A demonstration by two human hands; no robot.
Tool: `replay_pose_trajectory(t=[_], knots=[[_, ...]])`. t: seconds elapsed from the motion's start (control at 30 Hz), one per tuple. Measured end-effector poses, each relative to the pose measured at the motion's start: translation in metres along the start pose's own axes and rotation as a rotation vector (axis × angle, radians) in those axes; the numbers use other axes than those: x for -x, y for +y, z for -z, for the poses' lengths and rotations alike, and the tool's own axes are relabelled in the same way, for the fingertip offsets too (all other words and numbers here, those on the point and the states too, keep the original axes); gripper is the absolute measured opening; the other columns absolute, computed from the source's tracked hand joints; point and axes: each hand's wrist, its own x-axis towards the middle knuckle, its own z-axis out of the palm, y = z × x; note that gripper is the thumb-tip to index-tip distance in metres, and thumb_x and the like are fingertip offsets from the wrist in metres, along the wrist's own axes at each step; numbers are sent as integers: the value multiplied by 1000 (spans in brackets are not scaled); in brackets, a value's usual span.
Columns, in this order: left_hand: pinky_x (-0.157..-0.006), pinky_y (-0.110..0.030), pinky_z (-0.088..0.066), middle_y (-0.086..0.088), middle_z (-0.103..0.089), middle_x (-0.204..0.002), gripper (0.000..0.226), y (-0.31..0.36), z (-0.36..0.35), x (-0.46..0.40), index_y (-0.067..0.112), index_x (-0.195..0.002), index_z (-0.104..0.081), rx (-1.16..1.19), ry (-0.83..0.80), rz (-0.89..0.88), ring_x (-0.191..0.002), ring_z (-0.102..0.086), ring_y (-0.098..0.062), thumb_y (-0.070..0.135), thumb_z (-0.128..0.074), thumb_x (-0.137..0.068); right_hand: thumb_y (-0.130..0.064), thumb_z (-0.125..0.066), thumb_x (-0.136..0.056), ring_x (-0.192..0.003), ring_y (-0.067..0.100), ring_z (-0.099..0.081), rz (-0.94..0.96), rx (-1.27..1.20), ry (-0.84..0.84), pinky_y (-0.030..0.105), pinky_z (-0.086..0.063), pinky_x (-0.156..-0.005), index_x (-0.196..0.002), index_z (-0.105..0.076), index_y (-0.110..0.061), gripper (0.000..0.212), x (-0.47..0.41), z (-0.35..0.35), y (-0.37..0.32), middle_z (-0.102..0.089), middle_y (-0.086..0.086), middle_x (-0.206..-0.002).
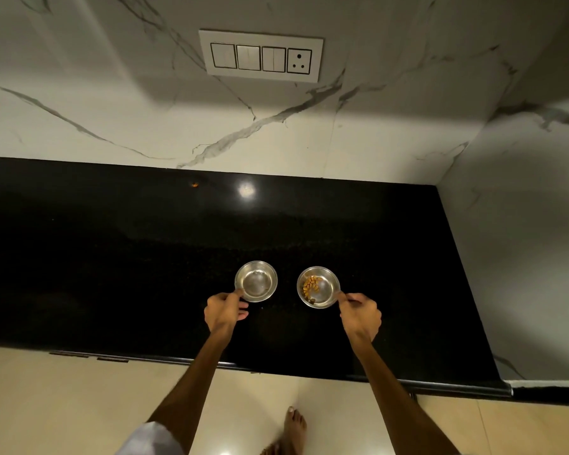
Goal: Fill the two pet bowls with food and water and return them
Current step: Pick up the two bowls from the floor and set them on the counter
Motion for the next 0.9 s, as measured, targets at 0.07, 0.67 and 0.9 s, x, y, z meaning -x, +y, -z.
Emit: replay_pose_trajectory(t=[0.07,0.67,0.9], knots=[[-80,-47,-64,-11,-76,-80,21,-2,1,6,13,-85,-68,-69,52,-44,-75,-76,-31,28,-67,-98,-33,-76,-94,-84,14,-66,25,7,54,36,-56,-84,-107,-77,-17,20,0,5,-2,-69,-8,-86],[-60,-27,-44,8,-67,-77,11,18,1,54,22,-96,-72,-439,109,-402,-72,-64,-9,32,-68,-96,-20,-72,-97,-75,-6,-59,228,11,38,10,-39,-66,-103,-79,-20,9,11,32,-9,-70,-13,-85],[-67,-29,-47,-1,-72,-89,12,35,-1,66,18,-101,-74,-423,40,-492,-83,-67,-18,23,-64,-97,-20,-73,-95,-76,-4,-60,240,-1,64,6,-36,-66,-99,-80,-21,8,18,48,-18,-73,-10,-87]])
